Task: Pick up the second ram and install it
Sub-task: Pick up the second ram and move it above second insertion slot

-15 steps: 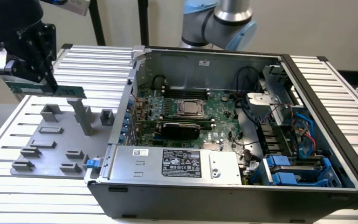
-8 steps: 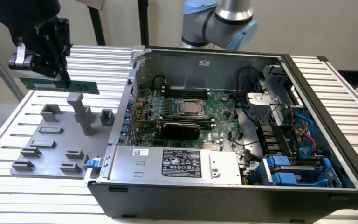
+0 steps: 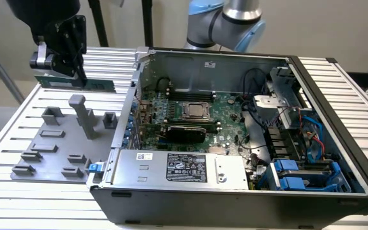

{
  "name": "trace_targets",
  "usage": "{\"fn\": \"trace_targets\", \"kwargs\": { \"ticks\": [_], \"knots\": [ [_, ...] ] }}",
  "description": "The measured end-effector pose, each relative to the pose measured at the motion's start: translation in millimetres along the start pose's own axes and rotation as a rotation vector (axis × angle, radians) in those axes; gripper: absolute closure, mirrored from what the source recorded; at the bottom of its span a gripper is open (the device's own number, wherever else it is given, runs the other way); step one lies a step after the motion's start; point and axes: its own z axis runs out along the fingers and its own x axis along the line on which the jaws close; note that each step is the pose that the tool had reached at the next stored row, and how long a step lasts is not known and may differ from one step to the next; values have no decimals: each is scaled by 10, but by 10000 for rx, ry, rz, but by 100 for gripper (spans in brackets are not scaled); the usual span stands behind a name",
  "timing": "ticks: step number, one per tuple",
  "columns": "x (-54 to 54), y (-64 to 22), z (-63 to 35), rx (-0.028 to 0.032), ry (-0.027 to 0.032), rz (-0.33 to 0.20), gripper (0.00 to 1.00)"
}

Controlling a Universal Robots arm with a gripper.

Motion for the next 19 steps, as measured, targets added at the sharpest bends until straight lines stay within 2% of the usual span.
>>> {"fn": "trace_targets", "kwargs": {
  "ticks": [3,6,19],
  "knots": [
    [-14,-76,-3,16,-103,-3,86],
    [-37,-155,-2,27,-151,-6,86],
    [-233,-534,9,32,-156,-6,86]
  ]
}}
